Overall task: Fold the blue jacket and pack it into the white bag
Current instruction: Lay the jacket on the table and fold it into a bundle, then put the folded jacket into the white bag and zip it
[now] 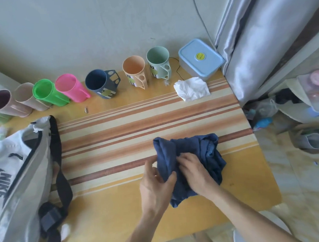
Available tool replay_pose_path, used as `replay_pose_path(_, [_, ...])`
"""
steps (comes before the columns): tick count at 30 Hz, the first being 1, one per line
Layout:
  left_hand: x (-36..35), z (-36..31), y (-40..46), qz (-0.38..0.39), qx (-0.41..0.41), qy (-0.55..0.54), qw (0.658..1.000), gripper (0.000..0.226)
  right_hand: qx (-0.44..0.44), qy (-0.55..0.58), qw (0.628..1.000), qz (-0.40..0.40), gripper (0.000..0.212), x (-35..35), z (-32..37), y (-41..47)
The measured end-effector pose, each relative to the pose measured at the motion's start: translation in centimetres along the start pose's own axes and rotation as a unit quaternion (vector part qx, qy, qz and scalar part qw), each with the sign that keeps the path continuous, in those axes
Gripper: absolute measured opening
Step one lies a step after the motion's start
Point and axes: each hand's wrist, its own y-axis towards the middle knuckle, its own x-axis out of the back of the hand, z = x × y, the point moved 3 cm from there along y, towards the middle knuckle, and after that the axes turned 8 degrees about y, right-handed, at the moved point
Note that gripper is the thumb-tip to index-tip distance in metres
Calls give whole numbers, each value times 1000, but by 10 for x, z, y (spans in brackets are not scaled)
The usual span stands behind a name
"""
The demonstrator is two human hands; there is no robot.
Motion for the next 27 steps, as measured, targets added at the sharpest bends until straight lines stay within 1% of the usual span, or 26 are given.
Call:
replay_pose_path(1, [-11, -14, -6, 7, -29, 6, 1000, 51, -75, 209, 975, 29, 32, 9, 16, -4])
replay_pose_path(2, [-25, -26, -10, 23, -61, 13, 998, 54, -132, 351, 927, 31, 35, 18, 19, -8])
replay_pose_path(3, [-40, -39, -13, 47, -91, 20, 995, 59, -160, 410, 897, 25, 37, 28, 22, -9])
replay_pose_path(4, [-56, -50, -13, 79, -118, 25, 990, 64, -166, 388, 906, -7, 36, 40, 17, -10])
replay_pose_path(5, [-72, -58, -12, 124, -137, 21, 983, 66, -165, 317, 932, -59, 38, 52, 10, -12])
replay_pose_path(6, [-87, -64, -9, 174, -142, 13, 974, 67, -172, 221, 951, -130, 41, 64, -6, -12])
replay_pose_path(7, [-99, -68, -7, 217, -135, 4, 967, 64, -177, 149, 955, -187, 42, 76, -17, -11])
replay_pose_path(8, [-106, -70, -7, 234, -141, 12, 962, 59, -172, 79, 954, -231, 41, 84, -27, -11])
replay_pose_path(9, [-109, -70, -7, 205, -168, 40, 963, 52, -156, 1, 953, -260, 40, 89, -34, -11])
replay_pose_path(10, [-108, -67, -5, 134, -210, 88, 965, 49, -126, -82, 949, -277, 40, 92, -39, -12])
replay_pose_path(11, [-107, -62, -1, 41, -263, 159, 951, 49, -88, -155, 941, -287, 43, 93, -45, -11])
replay_pose_path(12, [-107, -53, 4, -30, -303, 236, 923, 51, -51, -211, 930, -295, 46, 92, -47, -11])
replay_pose_path(13, [-109, -46, 11, -57, -315, 297, 900, 54, -20, -250, 919, -303, 50, 89, -52, -11])
replay_pose_path(14, [-114, -38, 18, -49, -308, 335, 889, 58, 13, -274, 909, -315, 53, 86, -56, -11])
replay_pose_path(15, [-120, -30, 24, -30, -301, 360, 882, 61, 48, -281, 907, -309, 57, 82, -59, -10])
replay_pose_path(16, [-125, -24, 27, -6, -296, 381, 876, 63, 80, -283, 912, -287, 59, 78, -59, -9])
replay_pose_path(17, [-132, -18, 30, 16, -295, 407, 864, 67, 104, -293, 918, -248, 59, 72, -61, -8])
replay_pose_path(19, [-141, -11, 34, 37, -307, 453, 836, 73, 125, -332, 920, -168, 56, 58, -72, -7])
replay_pose_path(21, [-145, -7, 42, 50, -332, 445, 830, 69, 118, -348, 917, -155, 58, 56, -88, -2])
replay_pose_path(22, [-145, -6, 43, 56, -346, 414, 840, 64, 111, -355, 915, -159, 59, 56, -95, 0])
replay_pose_path(23, [-142, -6, 43, 58, -343, 359, 866, 60, 104, -365, 912, -157, 61, 56, -100, 2])
replay_pose_path(24, [-137, -8, 40, 50, -309, 281, 907, 57, 98, -372, 910, -154, 63, 57, -100, 3])
replay_pose_path(25, [-129, -9, 37, 30, -243, 194, 950, 57, 90, -374, 911, -150, 65, 57, -100, 4])
replay_pose_path(26, [-122, -12, 34, 10, -157, 112, 981, 59, 78, -361, 918, -144, 66, 59, -97, 3])
replay_pose_path(27, [-117, -15, 30, 8, -60, 47, 997, 62, 64, -350, 925, -132, 65, 60, -96, 3])
